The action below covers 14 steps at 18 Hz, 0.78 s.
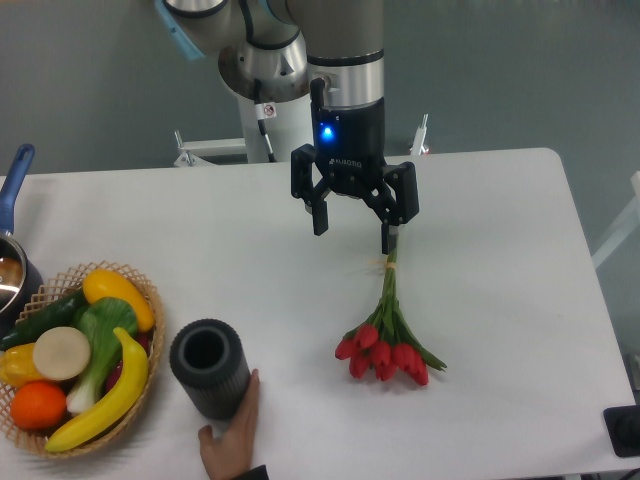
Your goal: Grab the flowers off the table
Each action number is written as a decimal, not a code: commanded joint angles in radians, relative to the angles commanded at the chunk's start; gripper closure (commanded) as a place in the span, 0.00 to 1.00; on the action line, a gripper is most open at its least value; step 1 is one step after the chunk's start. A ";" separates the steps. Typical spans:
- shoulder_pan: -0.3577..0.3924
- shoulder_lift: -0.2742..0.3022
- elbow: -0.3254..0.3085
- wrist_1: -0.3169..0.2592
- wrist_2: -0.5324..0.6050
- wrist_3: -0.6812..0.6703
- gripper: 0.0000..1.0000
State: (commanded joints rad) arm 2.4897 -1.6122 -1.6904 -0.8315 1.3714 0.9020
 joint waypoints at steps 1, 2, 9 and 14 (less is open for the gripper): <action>0.000 -0.005 0.000 0.000 0.000 -0.005 0.00; 0.000 -0.006 0.002 0.002 0.000 -0.017 0.00; 0.052 -0.014 -0.011 0.032 -0.003 -0.150 0.00; 0.086 -0.025 -0.101 0.020 0.026 -0.199 0.00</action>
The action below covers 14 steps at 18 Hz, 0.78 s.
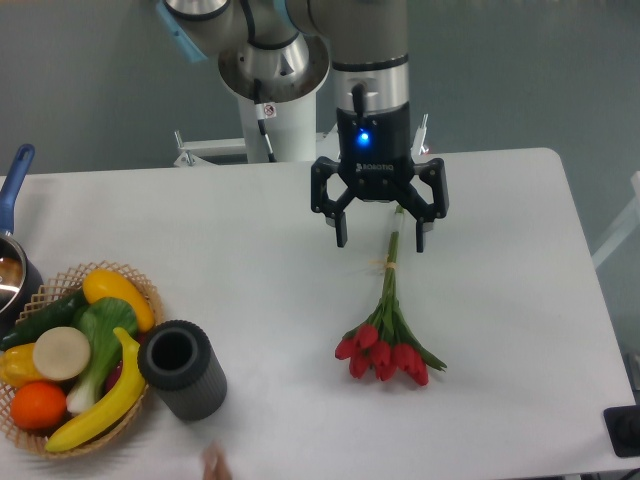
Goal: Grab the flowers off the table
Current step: 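Move the open gripper over the tulip stems and align with them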
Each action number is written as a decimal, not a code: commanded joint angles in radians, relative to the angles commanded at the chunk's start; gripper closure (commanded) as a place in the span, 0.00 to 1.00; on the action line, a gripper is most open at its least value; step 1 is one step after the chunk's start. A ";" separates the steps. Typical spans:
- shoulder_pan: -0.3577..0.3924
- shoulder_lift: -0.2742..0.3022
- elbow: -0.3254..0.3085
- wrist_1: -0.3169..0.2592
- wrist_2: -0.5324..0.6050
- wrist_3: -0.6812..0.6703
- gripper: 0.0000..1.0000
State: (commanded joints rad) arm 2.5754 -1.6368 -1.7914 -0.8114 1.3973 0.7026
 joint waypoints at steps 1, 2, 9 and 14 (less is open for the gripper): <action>0.008 0.000 -0.026 0.000 0.003 -0.002 0.00; 0.015 -0.005 -0.043 -0.002 0.008 -0.003 0.00; 0.075 -0.080 -0.068 -0.097 0.058 0.008 0.00; 0.077 -0.165 -0.075 -0.112 0.066 0.102 0.00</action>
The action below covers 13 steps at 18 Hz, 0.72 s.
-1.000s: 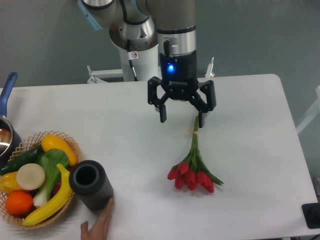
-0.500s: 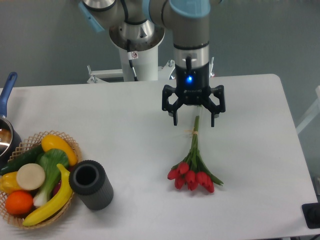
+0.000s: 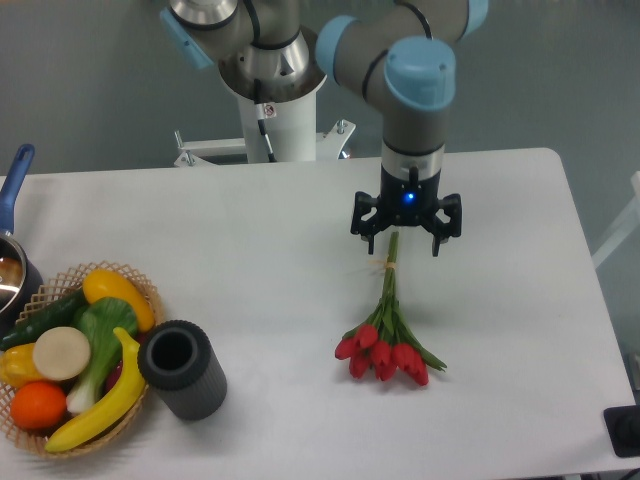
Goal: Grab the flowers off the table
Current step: 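Move the open gripper over the tulip stems and align with them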
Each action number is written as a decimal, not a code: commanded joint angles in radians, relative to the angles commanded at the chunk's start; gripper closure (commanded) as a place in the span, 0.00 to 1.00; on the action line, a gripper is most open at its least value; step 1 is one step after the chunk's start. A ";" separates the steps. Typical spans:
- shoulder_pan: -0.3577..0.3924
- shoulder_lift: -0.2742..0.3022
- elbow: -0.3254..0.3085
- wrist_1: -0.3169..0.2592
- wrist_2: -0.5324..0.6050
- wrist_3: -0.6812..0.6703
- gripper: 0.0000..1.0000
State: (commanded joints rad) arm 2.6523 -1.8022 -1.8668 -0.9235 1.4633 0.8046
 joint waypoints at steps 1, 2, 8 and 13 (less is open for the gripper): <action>-0.002 -0.015 -0.009 0.005 0.021 0.081 0.00; 0.000 -0.025 -0.009 0.002 0.031 0.152 0.00; 0.021 -0.086 0.006 -0.003 -0.041 0.212 0.00; 0.018 -0.137 0.014 0.006 -0.080 0.199 0.00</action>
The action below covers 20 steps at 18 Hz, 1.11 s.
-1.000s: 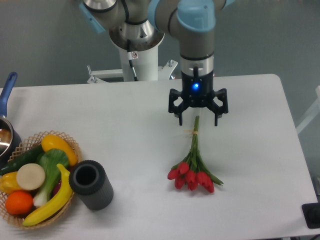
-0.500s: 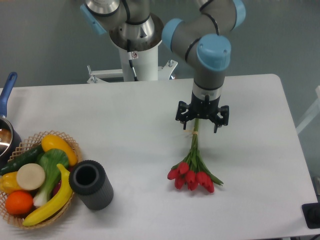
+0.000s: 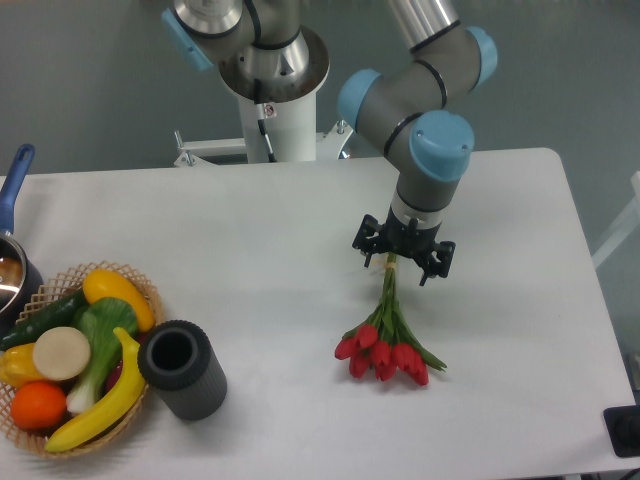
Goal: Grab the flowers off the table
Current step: 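Move the open gripper over the tulip stems and align with them, then lower the open gripper down around the tulip stems near the blooms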
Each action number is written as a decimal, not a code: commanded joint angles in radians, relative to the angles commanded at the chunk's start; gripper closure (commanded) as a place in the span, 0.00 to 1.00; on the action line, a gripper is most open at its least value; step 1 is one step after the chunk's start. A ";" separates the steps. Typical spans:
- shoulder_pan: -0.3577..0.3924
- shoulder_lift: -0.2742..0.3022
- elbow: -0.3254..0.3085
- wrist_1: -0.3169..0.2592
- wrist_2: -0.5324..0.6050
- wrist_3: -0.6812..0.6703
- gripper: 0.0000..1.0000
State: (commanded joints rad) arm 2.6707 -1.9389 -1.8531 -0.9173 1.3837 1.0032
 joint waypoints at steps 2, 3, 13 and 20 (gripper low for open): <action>0.003 -0.014 0.003 0.006 -0.017 0.000 0.00; 0.011 -0.020 0.009 0.006 -0.020 0.000 0.00; 0.011 -0.067 0.031 0.008 -0.035 -0.011 0.00; 0.002 -0.087 0.032 0.020 -0.058 -0.011 0.00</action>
State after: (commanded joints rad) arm 2.6722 -2.0264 -1.8209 -0.8975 1.3254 0.9925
